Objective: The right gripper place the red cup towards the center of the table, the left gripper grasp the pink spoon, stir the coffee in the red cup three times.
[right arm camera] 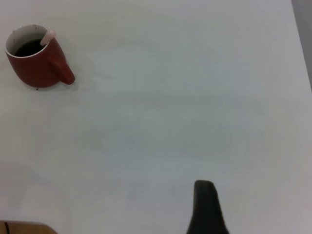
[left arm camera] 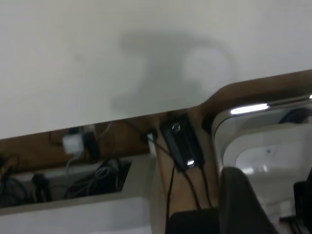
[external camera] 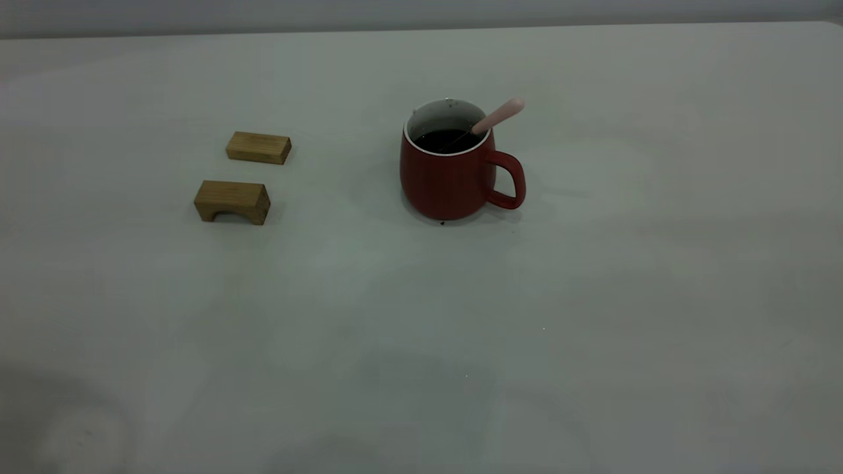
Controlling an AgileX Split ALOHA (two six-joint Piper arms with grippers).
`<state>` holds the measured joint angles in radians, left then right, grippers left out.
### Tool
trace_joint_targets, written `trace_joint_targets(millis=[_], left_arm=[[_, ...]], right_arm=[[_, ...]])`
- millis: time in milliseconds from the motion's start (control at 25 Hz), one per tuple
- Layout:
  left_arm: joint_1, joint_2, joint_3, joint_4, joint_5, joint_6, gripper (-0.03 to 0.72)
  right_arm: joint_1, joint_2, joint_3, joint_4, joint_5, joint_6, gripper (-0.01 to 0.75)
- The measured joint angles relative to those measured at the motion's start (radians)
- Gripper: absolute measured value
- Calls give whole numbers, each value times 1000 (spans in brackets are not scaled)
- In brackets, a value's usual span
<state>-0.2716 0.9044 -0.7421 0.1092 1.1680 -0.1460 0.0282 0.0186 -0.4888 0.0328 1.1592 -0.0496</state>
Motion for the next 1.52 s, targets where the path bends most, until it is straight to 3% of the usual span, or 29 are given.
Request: trace_joint_targets(millis=[240,360,1120,1520], left_arm=[[201,-302,136,2,-12,0,389],[249,-457,194,2,-42,0,389],[252,-896,254,2,-43,7,389],[252,-923,254,2,-37,8,389]], right_arm=[[0,0,0,0,0,0,583],[0,0,0,0,0,0,583],[0,0,0,0,0,0,583],[0,0,0,0,0,0,583]])
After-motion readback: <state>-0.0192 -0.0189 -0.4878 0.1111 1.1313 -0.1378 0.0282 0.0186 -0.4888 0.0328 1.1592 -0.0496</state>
